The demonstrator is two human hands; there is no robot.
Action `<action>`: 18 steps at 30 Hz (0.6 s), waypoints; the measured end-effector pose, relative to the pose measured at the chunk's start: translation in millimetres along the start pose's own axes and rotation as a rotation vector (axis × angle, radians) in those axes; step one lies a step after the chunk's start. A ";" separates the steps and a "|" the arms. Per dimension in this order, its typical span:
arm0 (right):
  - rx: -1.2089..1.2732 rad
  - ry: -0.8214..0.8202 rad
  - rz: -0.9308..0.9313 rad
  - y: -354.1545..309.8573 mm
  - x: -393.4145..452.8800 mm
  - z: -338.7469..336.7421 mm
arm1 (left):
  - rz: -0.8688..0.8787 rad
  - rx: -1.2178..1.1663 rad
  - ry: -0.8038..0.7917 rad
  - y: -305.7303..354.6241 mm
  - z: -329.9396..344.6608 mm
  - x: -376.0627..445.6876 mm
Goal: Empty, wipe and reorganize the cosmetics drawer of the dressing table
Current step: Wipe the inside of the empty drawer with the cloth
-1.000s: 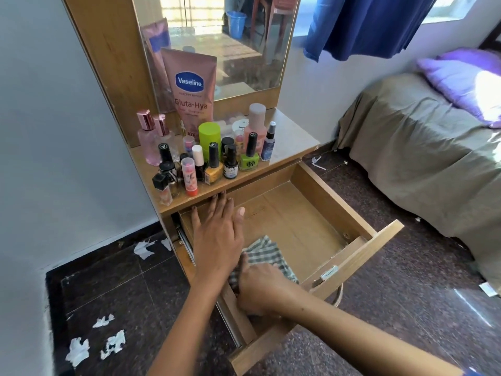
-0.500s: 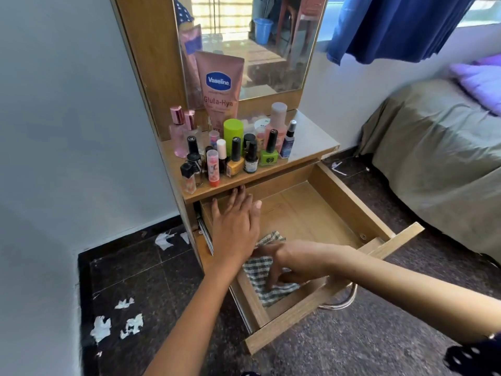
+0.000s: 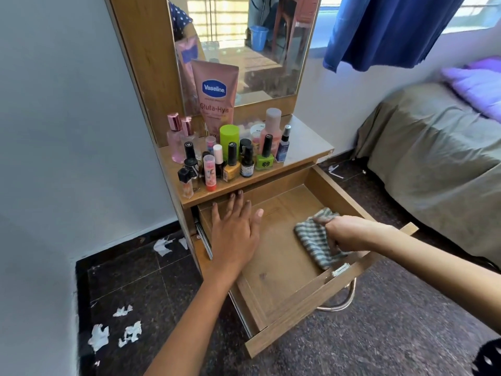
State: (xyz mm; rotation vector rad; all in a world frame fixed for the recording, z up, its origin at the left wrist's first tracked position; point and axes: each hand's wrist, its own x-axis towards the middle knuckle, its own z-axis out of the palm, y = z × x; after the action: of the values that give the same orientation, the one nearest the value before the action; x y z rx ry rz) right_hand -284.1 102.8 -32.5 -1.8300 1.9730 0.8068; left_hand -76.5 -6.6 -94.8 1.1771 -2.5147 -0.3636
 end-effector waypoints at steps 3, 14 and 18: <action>-0.029 0.021 0.143 2.2 6.4 8.6 | 0.010 0.030 -0.004 -0.1 0.8 0.4; 0.485 0.000 0.510 -36.4 35.2 29.2 | 0.020 0.065 0.020 -0.8 1.5 1.0; 0.584 0.014 0.540 -37.6 33.9 30.3 | 0.025 0.090 0.014 -0.4 1.8 1.2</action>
State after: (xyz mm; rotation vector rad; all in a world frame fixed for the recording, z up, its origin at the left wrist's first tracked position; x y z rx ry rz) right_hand -255.3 93.7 -83.2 -0.9912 2.4139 0.2803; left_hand -77.7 -7.6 -96.3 1.1752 -2.5550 -0.2377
